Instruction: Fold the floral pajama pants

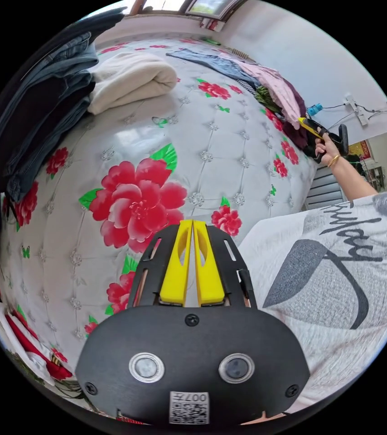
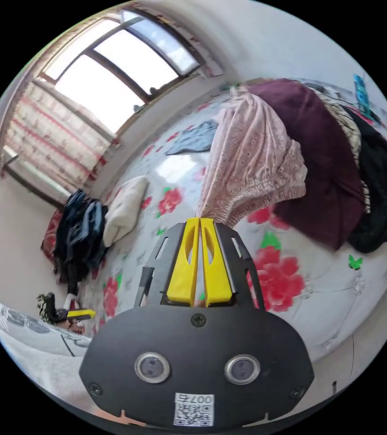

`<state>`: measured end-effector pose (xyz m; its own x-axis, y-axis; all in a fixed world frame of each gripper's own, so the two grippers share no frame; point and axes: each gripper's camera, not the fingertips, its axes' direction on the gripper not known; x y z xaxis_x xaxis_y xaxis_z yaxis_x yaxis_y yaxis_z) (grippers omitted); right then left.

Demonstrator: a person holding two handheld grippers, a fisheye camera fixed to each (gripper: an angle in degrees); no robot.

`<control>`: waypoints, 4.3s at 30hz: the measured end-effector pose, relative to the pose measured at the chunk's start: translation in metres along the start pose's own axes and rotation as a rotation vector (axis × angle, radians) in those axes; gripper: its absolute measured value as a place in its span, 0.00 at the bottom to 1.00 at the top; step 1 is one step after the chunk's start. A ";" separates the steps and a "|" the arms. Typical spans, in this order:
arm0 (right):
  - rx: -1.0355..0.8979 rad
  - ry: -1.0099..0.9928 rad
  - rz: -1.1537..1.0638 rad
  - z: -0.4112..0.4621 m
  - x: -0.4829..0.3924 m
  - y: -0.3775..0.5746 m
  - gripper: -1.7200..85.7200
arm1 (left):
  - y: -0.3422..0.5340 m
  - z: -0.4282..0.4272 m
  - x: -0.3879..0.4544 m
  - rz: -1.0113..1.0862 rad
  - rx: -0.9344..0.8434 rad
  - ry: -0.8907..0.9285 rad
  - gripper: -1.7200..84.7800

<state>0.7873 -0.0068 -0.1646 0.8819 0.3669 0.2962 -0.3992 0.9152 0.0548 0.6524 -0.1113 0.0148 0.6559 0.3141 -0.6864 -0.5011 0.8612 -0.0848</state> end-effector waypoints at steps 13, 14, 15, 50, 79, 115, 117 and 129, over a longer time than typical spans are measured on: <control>-0.632 -0.806 -0.601 0.087 -0.344 0.191 0.02 | 0.120 -0.056 0.030 0.148 0.232 0.088 0.15; -0.659 -0.850 -0.632 0.088 -0.361 0.203 0.02 | 0.139 -0.066 0.031 0.140 0.265 0.068 0.15; -0.709 -0.913 -0.727 0.089 -0.394 0.226 0.02 | 0.158 -0.075 0.031 0.125 0.299 0.056 0.14; -0.446 0.205 -0.451 0.254 -0.302 0.033 0.06 | 0.456 -0.226 -0.144 -0.851 0.558 -0.308 0.02; -0.366 0.178 -0.087 0.140 -0.148 -0.020 0.11 | 0.482 -0.231 -0.160 -0.797 0.622 -0.141 0.02; -0.268 0.250 0.231 -0.125 0.029 0.081 0.02 | 0.471 -0.104 -0.105 -0.642 0.011 -0.283 0.04; -0.268 0.278 0.232 -0.132 0.032 0.088 0.02 | 0.486 -0.100 -0.099 -0.677 -0.016 -0.298 0.03; -0.217 0.231 0.218 -0.149 0.027 0.072 0.02 | 0.401 -0.066 -0.034 -0.495 0.208 -0.116 0.16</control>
<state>0.8195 0.0934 -0.2948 0.8252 0.5623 0.0540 -0.5433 0.8162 -0.1964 0.3916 0.1972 -0.0436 0.8488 -0.1171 -0.5157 -0.0021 0.9744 -0.2247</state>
